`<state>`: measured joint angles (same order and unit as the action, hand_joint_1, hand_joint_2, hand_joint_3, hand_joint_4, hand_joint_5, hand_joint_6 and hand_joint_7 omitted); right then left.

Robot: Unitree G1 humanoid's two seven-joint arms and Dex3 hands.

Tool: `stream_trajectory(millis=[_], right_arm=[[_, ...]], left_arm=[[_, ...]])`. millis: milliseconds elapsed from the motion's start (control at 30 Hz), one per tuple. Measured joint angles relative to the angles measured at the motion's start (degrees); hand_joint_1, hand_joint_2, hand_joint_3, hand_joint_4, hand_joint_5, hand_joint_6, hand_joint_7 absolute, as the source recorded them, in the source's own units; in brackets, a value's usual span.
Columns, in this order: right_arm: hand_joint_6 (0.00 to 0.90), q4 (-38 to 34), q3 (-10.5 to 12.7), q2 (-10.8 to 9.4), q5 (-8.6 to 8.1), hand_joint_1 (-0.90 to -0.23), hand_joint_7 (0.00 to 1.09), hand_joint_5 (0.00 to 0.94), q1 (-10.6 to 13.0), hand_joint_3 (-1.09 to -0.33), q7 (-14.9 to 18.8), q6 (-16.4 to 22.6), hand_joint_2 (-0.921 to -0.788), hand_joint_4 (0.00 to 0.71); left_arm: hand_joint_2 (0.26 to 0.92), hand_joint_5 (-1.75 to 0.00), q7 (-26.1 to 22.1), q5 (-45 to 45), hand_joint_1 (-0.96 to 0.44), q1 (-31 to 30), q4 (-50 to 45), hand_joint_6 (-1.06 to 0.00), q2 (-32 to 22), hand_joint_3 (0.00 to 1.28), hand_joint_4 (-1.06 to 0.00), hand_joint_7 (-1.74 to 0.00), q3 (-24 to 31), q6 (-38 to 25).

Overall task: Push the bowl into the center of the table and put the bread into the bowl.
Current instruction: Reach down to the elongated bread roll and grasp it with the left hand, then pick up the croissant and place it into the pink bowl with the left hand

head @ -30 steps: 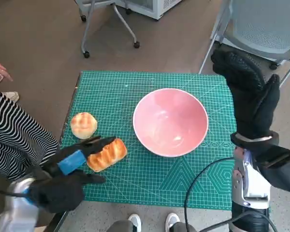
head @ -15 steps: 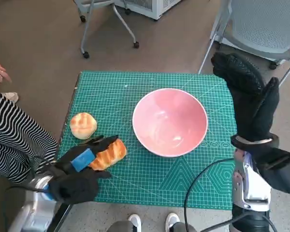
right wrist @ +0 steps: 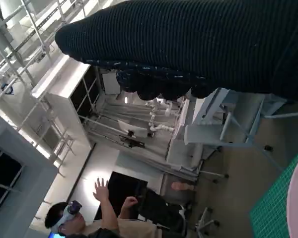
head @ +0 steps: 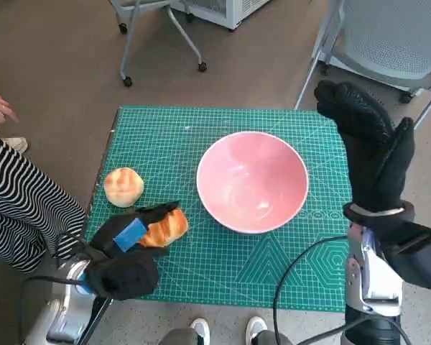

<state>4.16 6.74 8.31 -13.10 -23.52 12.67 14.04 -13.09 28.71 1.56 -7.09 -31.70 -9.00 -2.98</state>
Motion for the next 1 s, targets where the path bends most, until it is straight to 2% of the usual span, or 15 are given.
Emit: stream_trajectory(millis=[133, 400, 700, 1000], right_arm=[[0.12, 0.0, 0.0, 0.01, 0.02, -0.732, 0.54, 0.0, 0.07, -0.682, 0.0, 0.03, -0.921, 0.259], [0.114, -0.05, 0.01, 0.09, 0.04, -0.729, 0.54, 0.0, 0.09, -0.687, 0.0, 0.46, -0.921, 0.249], [0.111, -0.68, 0.04, 0.11, -0.1, -0.727, 0.54, 0.0, 0.12, -0.688, 0.01, 1.23, -0.921, 0.246], [0.113, -1.16, 0.04, 0.04, -0.16, -0.726, 0.54, 0.0, 0.17, -0.688, 0.01, 1.49, -0.921, 0.246]], left_arm=[[0.92, -1.19, 1.15, -0.01, 0.0, 0.74, 1.63, -0.62, -0.29, 0.05, -0.75, -1.03, 0.23, 3.1], [0.92, -1.24, 1.46, -0.27, 0.0, 1.87, 3.61, -0.62, -0.34, 0.06, -0.73, -1.04, 0.93, 6.01], [0.92, -1.18, 1.5, -0.52, 0.0, 3.87, 2.93, -0.6, 0.29, 0.06, -0.76, -1.09, 3.22, 5.3], [0.914, -1.06, 2.66, -4.5, 0.0, 9.07, -3.27, -0.61, 2.93, 0.03, -0.82, -1.14, 8.0, 4.53]])
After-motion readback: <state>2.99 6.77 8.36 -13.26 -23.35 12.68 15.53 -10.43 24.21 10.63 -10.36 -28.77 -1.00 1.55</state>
